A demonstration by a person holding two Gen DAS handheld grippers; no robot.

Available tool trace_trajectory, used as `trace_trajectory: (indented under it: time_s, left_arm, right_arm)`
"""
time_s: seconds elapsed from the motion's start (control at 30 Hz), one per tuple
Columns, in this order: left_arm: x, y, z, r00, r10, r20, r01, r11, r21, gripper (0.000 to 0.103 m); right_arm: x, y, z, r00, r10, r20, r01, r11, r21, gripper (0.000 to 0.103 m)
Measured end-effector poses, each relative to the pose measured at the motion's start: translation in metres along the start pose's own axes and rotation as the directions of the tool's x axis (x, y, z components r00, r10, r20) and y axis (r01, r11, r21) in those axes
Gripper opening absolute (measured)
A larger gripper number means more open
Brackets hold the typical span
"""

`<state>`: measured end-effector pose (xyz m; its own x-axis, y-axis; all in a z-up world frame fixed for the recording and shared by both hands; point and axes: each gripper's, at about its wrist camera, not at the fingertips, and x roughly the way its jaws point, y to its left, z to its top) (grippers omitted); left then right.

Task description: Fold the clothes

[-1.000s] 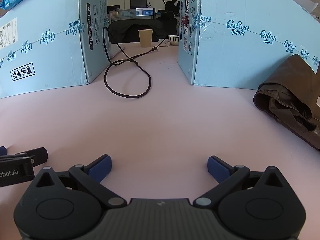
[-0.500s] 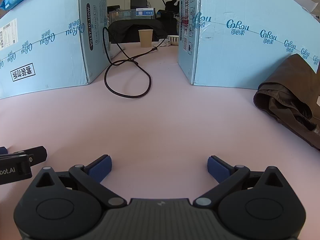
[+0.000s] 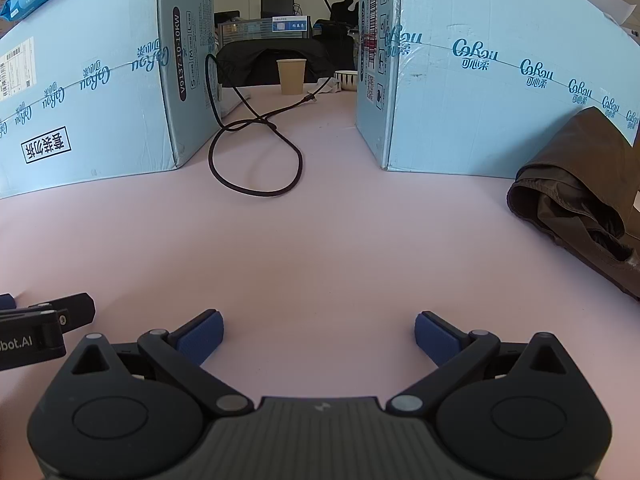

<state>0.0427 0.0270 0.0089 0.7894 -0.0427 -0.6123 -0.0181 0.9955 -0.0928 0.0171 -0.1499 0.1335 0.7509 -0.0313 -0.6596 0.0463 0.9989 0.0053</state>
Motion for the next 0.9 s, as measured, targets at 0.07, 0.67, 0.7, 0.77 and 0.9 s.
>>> trace_trajectory:
  time_s: [0.07, 0.67, 0.7, 0.77, 0.9]
  left_arm:
    - [-0.0004, -0.0001, -0.0002, 1.000, 0.004, -0.002, -0.004, 1.000, 0.005, 0.103]
    - [-0.0036, 0.0024, -0.0032, 0.998, 0.057, -0.019, -0.056, 0.997, 0.050, 0.103]
    - [-0.0033, 0.0019, -0.0032, 0.998, 0.057, -0.019, -0.056, 0.997, 0.049, 0.103]
    - [-0.0018, 0.0017, -0.0022, 0.998, 0.056, -0.019, -0.055, 0.997, 0.050, 0.103]
    - [-0.0010, 0.0011, -0.0017, 0.998, 0.055, -0.019, -0.054, 0.997, 0.050, 0.103]
  right_arm:
    - [-0.0002, -0.0002, 0.0001, 1.000, 0.001, 0.000, -0.001, 1.000, 0.001, 0.103]
    - [-0.0009, -0.0042, 0.0001, 1.000, -0.011, 0.001, 0.011, 1.000, 0.009, 0.103]
    - [-0.0009, -0.0045, 0.0000, 1.000, -0.011, 0.001, 0.011, 1.000, 0.009, 0.103]
    - [-0.0011, -0.0049, 0.0000, 1.000, -0.011, 0.001, 0.011, 1.000, 0.009, 0.103]
    - [-0.0011, -0.0046, -0.0003, 1.000, -0.011, 0.001, 0.011, 1.000, 0.010, 0.103]
